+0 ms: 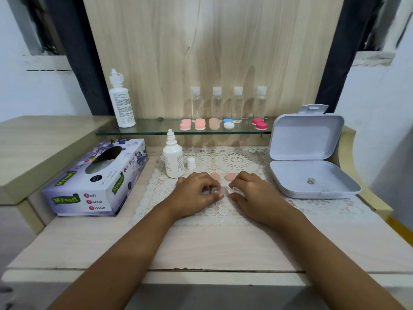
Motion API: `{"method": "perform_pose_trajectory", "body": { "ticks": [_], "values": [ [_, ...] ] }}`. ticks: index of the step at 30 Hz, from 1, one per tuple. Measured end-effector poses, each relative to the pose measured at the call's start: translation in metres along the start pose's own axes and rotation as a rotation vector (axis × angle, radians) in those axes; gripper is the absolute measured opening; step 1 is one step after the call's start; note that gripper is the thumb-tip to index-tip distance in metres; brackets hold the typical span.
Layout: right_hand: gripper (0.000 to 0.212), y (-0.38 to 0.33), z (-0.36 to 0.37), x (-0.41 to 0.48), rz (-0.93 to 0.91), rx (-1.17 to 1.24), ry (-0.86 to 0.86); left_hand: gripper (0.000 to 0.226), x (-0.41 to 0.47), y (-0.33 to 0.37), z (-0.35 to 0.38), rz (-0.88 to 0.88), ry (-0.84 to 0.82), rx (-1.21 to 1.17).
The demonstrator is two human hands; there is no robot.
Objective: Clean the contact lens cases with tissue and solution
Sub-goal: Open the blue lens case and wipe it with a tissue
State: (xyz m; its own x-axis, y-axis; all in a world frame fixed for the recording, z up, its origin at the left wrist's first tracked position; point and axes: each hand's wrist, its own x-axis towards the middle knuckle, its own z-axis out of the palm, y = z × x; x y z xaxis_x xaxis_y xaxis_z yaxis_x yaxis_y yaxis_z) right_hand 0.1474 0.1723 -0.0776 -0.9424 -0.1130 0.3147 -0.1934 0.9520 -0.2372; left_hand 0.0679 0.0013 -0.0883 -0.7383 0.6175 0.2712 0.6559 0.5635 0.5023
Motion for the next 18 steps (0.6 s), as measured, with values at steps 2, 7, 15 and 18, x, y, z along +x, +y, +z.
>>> {"method": "perform_pose_trajectory", "body": {
  "ticks": [2,7,15,18],
  "values": [
    [0.028,0.0009,0.0005,0.0006,0.009,0.027,0.004,0.046,-0.0003,0.0,0.0002,-0.003,-0.003,0.0],
    [0.027,0.0042,0.0004,-0.0015,0.017,0.098,0.022,0.047,-0.0003,-0.0012,0.0008,0.007,-0.001,-0.017],
    [0.034,-0.0025,0.005,0.0002,0.029,-0.106,-0.011,0.038,-0.0002,-0.0027,0.0021,0.014,0.013,-0.024],
    [0.033,-0.0012,0.0056,0.0015,0.031,-0.112,-0.017,0.046,-0.0004,-0.0024,0.0019,0.013,0.015,-0.015]
  ]
}}
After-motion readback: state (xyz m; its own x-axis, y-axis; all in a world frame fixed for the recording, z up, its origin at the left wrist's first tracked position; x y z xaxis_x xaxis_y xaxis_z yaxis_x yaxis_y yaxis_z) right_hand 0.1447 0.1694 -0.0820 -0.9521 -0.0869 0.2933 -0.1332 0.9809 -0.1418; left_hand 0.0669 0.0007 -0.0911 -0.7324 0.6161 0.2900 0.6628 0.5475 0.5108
